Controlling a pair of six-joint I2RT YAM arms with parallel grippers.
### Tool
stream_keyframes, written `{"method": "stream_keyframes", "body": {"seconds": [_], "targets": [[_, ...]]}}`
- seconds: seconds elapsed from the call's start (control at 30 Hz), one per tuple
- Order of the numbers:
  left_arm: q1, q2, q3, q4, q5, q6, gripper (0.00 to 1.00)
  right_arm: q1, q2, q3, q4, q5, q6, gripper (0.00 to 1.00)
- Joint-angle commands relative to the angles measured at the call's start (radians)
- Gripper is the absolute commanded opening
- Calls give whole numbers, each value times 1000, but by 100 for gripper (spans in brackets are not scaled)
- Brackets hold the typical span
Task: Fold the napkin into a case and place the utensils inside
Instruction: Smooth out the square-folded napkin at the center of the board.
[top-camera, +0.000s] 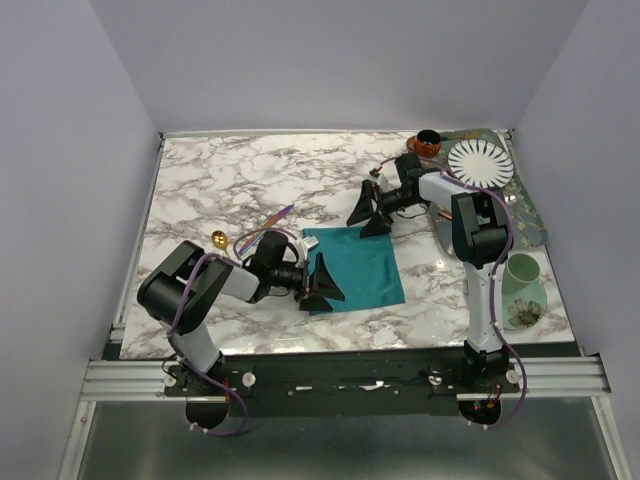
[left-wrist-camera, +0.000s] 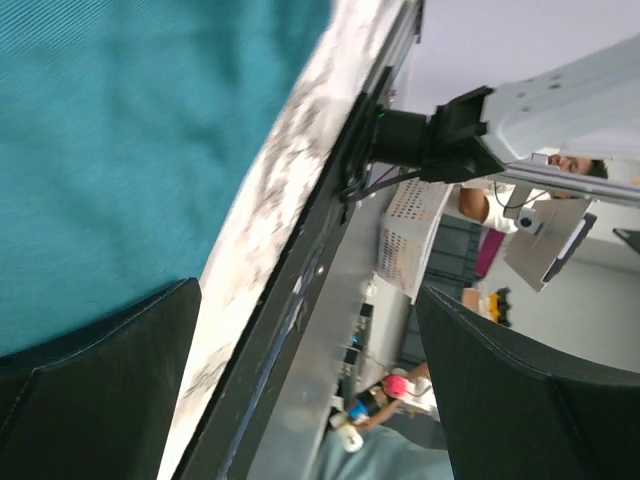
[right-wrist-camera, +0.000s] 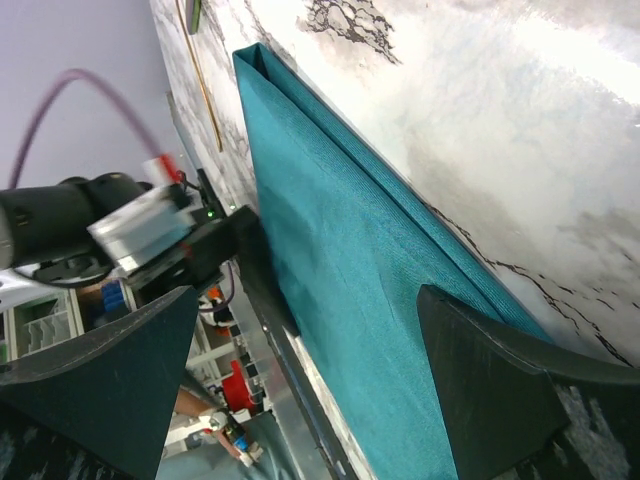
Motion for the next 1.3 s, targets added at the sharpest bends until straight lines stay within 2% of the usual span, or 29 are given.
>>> {"method": "stream_keyframes", "body": {"seconds": [0.0, 0.17, 0.23, 0.3, 0.37, 0.4, 0.53, 0.67, 1.03, 1.27], "targets": [[-4, 99, -34, 66, -3, -58, 99, -7, 42, -28, -5, 90, -27, 100], [18, 186, -11, 42, -41, -49, 99, -7, 43, -14, -15, 102, -27, 100], [16, 163, -5, 72, -28, -54, 99, -7, 42, -11, -16, 99, -30, 100], [15, 73, 22, 69, 2, -25, 99, -9, 40, -5, -24, 88, -35, 100], [13, -23, 97, -39, 34, 40, 99, -7, 25, 5, -35, 67, -40, 100], [18, -51, 126, -149, 34, 105, 99, -9, 17, 8, -41, 59, -44, 100], [65, -114, 228, -286, -13, 196, 99, -7, -44, 23, -65, 10, -49, 100], [140, -8, 283, -221, -78, 146, 99, -10, -75, 58, -93, 4, -75, 100], [228, 315, 441, 60, -165, 12, 99, -38, 71, 146, -134, 31, -103, 100], [266, 435, 432, 63, -182, -52, 99, -63, 135, 154, -137, 77, -63, 100]]}}
